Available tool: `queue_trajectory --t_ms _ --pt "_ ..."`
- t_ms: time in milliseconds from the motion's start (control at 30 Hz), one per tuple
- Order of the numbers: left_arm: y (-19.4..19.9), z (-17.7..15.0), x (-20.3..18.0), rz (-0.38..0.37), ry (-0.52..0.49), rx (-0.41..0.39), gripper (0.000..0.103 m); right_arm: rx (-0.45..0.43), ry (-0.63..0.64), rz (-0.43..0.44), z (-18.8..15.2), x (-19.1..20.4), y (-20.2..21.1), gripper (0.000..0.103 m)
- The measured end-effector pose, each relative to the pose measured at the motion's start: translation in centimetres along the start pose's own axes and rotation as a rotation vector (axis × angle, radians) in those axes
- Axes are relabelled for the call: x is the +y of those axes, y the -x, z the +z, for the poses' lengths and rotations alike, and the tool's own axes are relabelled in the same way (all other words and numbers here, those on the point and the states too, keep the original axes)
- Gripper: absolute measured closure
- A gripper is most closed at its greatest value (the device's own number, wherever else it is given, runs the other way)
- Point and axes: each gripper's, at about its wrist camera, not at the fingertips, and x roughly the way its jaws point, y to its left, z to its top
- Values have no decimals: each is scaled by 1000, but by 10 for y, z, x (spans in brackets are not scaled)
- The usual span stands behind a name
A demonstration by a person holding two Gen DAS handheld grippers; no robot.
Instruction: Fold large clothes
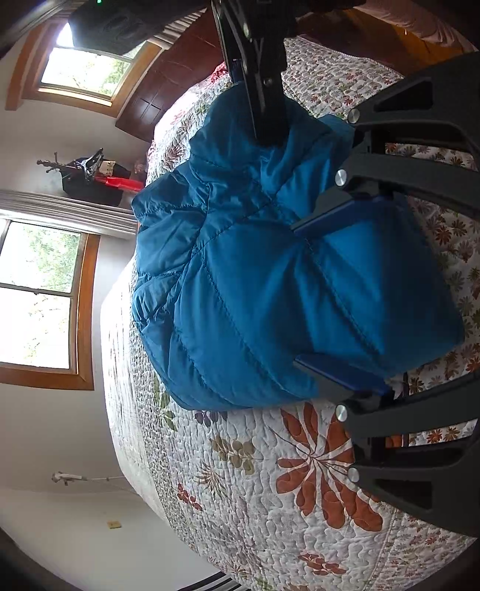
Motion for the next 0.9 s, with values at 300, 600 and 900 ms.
queue_trajectory --t_ms 300,600,900 --pt "17 6 2 -6 16 -34 40 -67 -45 190 4 -20 -2 86" --pt "25 16 -29 -29 -55 -70 39 -226 -61 74 -37 -36 48 86" --pt "-13 -1 -52 -42 -126 -2 35 -136 -214 124 -70 -105 -11 79"
